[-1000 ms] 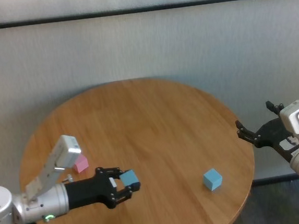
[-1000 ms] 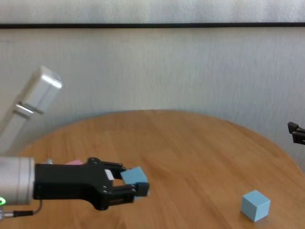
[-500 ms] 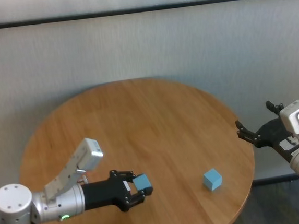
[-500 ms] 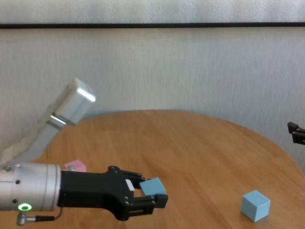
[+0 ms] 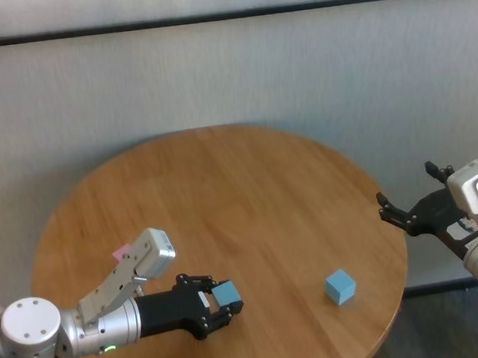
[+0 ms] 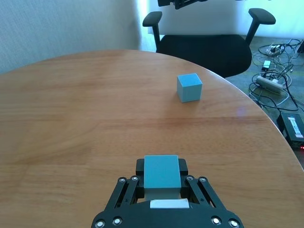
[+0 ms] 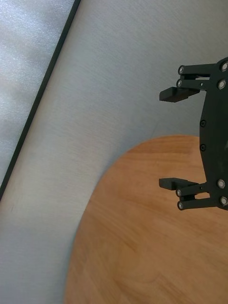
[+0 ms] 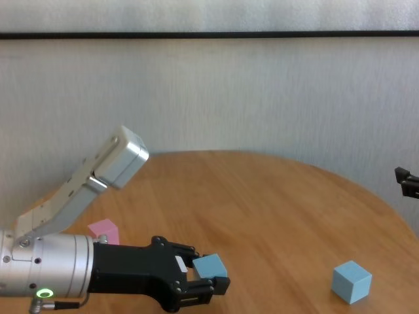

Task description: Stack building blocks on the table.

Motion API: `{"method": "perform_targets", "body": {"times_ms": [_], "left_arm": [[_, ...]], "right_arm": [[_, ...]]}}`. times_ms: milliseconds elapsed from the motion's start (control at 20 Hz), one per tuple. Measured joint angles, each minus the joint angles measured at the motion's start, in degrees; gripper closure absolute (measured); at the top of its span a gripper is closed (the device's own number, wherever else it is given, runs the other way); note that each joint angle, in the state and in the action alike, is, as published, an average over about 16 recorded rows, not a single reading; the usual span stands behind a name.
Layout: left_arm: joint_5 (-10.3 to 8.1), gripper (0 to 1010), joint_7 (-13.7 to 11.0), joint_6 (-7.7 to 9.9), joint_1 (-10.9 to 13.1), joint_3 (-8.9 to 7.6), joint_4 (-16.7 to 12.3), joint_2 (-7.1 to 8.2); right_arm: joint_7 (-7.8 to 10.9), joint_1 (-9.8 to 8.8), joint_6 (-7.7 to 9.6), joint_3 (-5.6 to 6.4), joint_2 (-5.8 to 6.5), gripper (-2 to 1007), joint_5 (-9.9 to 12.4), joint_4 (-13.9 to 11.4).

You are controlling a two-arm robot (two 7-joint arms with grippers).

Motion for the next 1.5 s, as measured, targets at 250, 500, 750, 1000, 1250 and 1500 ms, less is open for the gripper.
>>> {"method": "perform_targets", "body": {"times_ms": [250,500,750,1000,1250,1500], "left_arm": [[0.52,612,0.4,-0.21,0.0,0.06,0.3,-0.13],[0.36,566,0.2,-0.21,0.0,0.01,0.2,-0.06],[0.17,467,0.0,-0.19,0.0,-0.04,0.1,0.02],[-0.04,314,0.3,-0.19,0.2,-0.26,-0.3,0.21],[-1.20,162,2.5,-0.36,2.3,-2.32,-3.7,1.71],[-3.05,63,8.4,0.15,6.7,-6.85,-10.3,4.24]], "right_arm": [[0.00,0.00,0.00,0.00,0.00,1,0.0,0.0],[0.00,0.00,0.00,0.00,0.00,1,0.0,0.0],[0.00,0.00,0.00,0.00,0.00,1,0.0,0.0],[0.00,0.00,0.00,0.00,0.00,1,0.0,0.0],[0.00,0.00,0.00,0.00,0.00,1,0.0,0.0],[0.00,0.00,0.00,0.00,0.00,1,0.0,0.0]]}}
